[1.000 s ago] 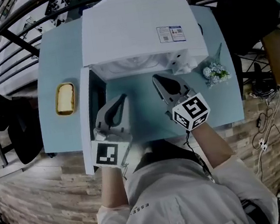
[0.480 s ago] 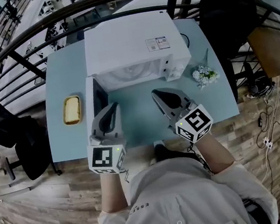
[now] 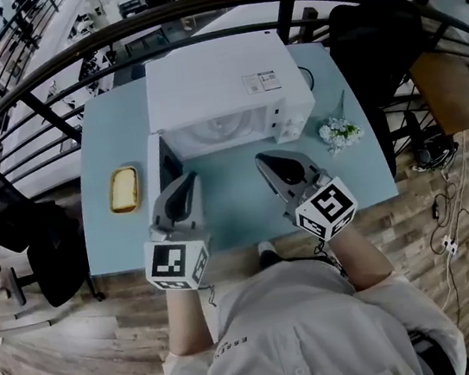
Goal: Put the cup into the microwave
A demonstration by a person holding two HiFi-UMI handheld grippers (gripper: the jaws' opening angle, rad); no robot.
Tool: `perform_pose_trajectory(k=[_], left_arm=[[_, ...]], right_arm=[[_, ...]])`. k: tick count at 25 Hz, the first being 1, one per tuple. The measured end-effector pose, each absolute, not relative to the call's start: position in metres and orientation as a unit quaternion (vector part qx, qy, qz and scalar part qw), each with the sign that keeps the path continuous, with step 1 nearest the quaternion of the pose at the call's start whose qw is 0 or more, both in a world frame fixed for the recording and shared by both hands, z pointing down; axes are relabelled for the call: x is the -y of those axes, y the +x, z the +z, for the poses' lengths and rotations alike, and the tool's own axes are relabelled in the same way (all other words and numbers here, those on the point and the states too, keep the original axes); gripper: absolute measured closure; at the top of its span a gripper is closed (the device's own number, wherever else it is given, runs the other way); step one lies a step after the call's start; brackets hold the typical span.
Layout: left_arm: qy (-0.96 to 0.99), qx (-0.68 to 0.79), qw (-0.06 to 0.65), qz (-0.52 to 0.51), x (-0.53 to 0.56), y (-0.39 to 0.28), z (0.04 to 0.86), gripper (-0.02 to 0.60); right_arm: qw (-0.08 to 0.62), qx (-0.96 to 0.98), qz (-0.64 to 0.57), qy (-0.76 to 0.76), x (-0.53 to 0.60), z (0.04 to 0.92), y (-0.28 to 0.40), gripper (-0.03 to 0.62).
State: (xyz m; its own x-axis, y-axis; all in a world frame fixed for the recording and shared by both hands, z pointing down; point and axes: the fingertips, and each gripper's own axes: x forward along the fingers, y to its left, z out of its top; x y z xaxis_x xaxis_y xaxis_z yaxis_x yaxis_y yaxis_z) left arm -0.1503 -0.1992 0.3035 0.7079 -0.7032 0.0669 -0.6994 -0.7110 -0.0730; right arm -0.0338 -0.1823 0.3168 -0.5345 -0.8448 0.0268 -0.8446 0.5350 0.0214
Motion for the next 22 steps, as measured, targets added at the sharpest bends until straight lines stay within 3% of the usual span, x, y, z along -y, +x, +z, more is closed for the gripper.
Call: perform_pose_trajectory(k=[22], left_arm=[[-0.92,-0.388,0.028,-0.053,0.204,-0.145,0.296,0.58]], right_arm=[[-0.025,0.87,-0.006,0.493,0.188,0.302,-0.025,0.579]])
